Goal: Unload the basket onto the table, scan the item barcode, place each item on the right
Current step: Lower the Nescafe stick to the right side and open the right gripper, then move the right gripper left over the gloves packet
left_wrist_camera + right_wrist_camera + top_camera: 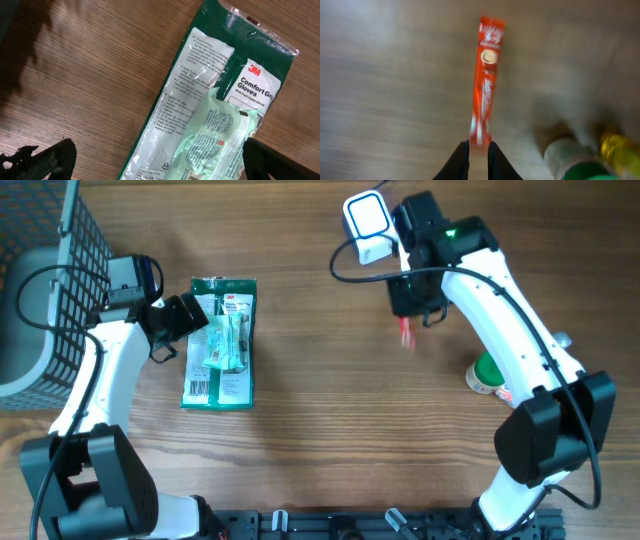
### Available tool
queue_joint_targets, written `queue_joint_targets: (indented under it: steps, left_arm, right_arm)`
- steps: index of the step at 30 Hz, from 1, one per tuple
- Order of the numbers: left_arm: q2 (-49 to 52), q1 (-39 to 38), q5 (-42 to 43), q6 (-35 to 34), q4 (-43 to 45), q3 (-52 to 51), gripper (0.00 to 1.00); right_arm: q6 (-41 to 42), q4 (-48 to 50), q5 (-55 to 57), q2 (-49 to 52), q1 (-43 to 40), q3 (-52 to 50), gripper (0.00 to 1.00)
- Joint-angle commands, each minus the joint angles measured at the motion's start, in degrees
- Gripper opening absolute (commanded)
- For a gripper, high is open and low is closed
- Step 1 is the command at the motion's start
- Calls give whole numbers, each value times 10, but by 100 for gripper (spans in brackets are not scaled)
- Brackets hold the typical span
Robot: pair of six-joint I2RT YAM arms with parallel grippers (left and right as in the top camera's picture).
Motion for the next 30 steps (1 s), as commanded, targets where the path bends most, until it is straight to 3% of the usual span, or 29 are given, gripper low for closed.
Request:
queue_joint_targets:
  steps: [1,4,8,11,15,18,23,30]
  left_arm:
    - [-9,2,4,-3,2,5,100]
    - [-9,2,4,-3,2,5,100]
    - [-9,2,4,-3,2,5,100]
    - [-9,2,4,-3,2,5,100]
    - [-9,2,4,-3,2,5,100]
    - [-9,2,4,-3,2,5,100]
    - [-9,2,4,-3,2,5,100]
    - [-9,2,4,-3,2,5,100]
  right_arm:
    - [68,-3,40,10,-1,-79,15]
    - [100,13,75,10,-1,-143,20]
    - [93,94,-29,10,0,-187,28]
    - [79,192,-51,10,0,-212,29]
    - [78,389,-17,11,0,-269,41]
    - [79,480,12,18,0,-322,47]
    - [78,495,12,28,-1,-376,51]
    - [80,319,79,28,-1,-386,50]
